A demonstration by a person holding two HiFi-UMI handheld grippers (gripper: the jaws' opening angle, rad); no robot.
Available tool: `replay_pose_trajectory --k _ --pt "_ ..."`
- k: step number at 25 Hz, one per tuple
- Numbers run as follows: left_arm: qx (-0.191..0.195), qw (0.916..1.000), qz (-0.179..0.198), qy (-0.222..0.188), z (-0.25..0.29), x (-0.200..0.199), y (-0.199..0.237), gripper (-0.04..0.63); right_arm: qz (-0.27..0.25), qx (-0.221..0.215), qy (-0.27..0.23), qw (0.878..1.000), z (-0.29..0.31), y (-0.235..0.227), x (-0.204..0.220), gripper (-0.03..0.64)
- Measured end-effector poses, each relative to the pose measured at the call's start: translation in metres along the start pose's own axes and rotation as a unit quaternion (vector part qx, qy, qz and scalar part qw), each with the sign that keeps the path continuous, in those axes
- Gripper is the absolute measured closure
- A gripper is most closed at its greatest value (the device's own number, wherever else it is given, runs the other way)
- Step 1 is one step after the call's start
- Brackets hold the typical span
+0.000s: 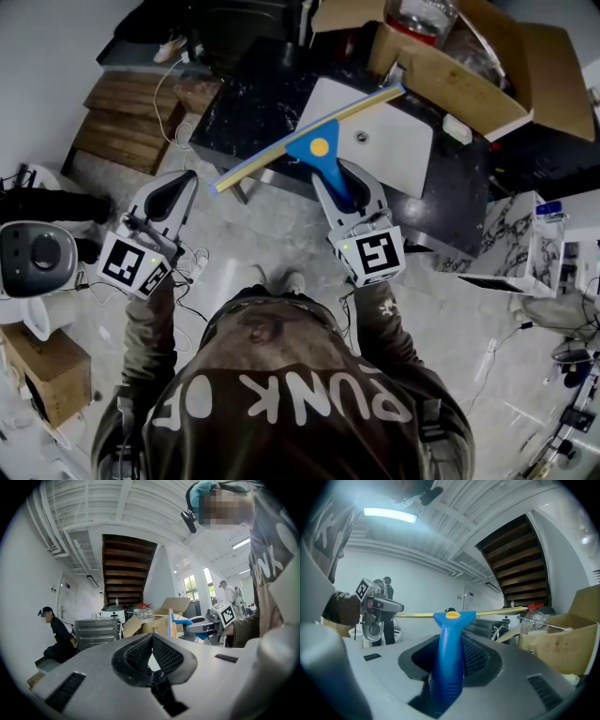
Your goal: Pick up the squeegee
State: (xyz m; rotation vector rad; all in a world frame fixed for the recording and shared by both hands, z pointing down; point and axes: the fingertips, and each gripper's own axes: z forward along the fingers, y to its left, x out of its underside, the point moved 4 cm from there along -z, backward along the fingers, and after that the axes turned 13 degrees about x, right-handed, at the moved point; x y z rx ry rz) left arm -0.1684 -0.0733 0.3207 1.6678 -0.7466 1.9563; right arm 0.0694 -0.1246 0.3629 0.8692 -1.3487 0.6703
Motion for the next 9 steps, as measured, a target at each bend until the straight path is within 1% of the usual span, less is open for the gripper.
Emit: replay_pose_trajectory --k 9 --pt "0.001 1.0000 0.001 -0.002 -0.0026 0.0020 0.0058 0.592 -0.009 -0.003 -0.002 1.000 0.0060 0.0035 -0.0012 0.476"
